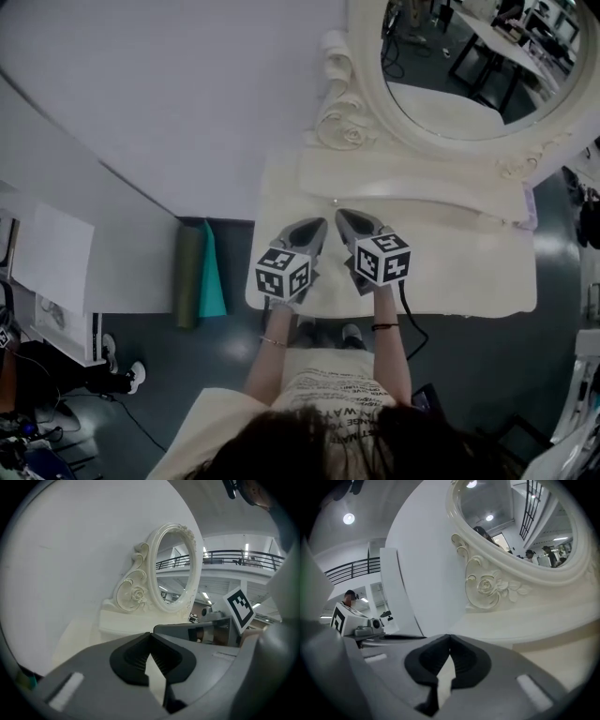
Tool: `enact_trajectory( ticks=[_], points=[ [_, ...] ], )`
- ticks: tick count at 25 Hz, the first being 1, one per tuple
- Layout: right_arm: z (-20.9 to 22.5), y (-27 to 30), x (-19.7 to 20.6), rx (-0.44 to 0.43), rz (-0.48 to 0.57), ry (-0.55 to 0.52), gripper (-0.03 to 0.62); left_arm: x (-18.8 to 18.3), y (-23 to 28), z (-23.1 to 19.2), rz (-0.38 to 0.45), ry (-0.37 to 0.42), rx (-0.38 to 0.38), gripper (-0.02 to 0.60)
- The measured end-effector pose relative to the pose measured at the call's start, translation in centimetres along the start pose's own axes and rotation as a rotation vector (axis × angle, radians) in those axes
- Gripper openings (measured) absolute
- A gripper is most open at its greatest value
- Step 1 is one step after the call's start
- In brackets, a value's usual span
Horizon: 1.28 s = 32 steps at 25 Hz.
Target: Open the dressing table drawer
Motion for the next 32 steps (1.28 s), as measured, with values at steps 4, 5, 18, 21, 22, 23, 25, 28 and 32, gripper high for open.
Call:
enact_trajectory(
  ticks=[4, 5, 18, 21, 22, 23, 25, 28, 32],
  points=[
    [0.2, 0.5, 0.6, 0.048, 0.005, 0.030, 0.003, 0.6, 0.3, -0.7, -0.039, 0.006, 0.051, -0.002],
    [0.2, 0.7, 0.6, 0.059, 0.006, 0.035, 0.003, 0.7, 0.3, -0.8, -0.048, 0.008, 0.061, -0.002],
    [2.4, 2.4, 2.7, 0.145, -0.070, 0.098, 0.003, 2.6, 1.9, -1.4, -0.119, -0.022, 0.080, -0.002],
    [2.8, 2.8, 3.2, 0.147, -0.100, 0.106, 0.003, 2.9, 2.2, -1.5, -0.123, -0.042, 0.064, -0.002],
    [2.9, 3.0, 3.2, 0.146, -0.106, 0.109, 0.003, 2.9, 2.4, -1.6, -0.123, -0.044, 0.060, -0.002],
    [3.2, 3.1, 3.4, 0.147, -0.110, 0.117, 0.003, 3.0, 2.5, -1.6, -0.126, -0.043, 0.056, -0.002],
    [3.7, 3.2, 3.8, 0.161, -0.116, 0.138, 0.003, 3.4, 2.7, -1.7, -0.135, -0.042, 0.051, -0.002],
    [4.5, 3.4, 4.0, 0.203, -0.120, 0.146, 0.003, 3.5, 3.0, -2.5, -0.135, -0.056, 0.038, -0.002],
    [4.7, 4.2, 4.6, 0.214, -0.142, 0.168, 0.025, 3.8, 3.1, -3.4, -0.153, -0.067, 0.030, -0.002]
  ],
)
Point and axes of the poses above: the fingertips, and each gripper's own axes: y forward along the fingers, z to its right, x out of its underside, the point moved 3 cm from there along -y, backward along the fingers, and after that the axes turned 2 degrees about -x, right-handed, at the moved point
